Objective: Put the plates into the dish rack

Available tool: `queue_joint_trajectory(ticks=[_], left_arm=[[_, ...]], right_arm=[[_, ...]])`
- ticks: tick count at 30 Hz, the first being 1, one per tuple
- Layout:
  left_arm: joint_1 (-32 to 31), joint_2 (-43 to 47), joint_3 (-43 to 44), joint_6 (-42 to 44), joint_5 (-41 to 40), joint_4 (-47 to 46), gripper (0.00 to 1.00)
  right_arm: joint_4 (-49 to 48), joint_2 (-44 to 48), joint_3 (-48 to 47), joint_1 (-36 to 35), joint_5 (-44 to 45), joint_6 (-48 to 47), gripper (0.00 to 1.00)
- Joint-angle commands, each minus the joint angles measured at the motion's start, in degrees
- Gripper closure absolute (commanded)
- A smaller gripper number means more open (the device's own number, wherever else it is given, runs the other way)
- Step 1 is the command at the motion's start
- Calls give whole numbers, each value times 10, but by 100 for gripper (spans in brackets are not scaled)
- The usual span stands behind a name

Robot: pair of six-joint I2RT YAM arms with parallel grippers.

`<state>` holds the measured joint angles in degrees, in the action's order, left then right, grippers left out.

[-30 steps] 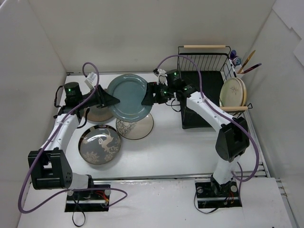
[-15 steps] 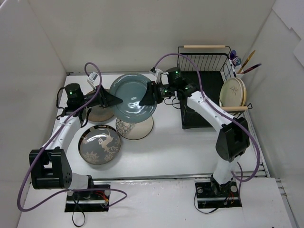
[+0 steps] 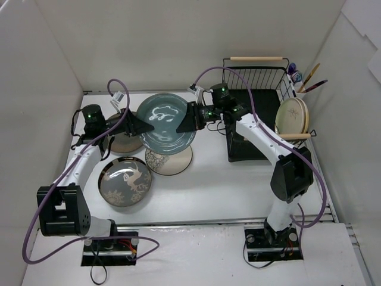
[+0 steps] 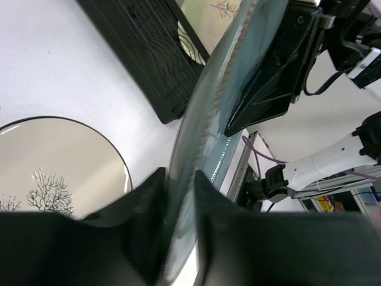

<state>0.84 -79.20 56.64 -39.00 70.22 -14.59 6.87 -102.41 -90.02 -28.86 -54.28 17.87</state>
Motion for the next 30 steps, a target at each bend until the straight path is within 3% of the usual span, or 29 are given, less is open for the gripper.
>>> queue_joint_trajectory(ticks=[1,2,6,22,30], left_arm=[[-9,2,40,52,5,19,75],[-9,0,38,55,2,24,61],[-9,-12,25,62,-16,25,49],[12,-18,10,87,-88,109,33],[36,25,20,117,-209,233,31]], right_arm=[[-60,32,-28,-1,6,-9,100],[-59,34,-28,-1,14,-9,100],[-60,34,-28,-1,28,-7,100],[-57,33,-17,-6,133,3,100],[-47,41,-23,-21,198,-20,100]])
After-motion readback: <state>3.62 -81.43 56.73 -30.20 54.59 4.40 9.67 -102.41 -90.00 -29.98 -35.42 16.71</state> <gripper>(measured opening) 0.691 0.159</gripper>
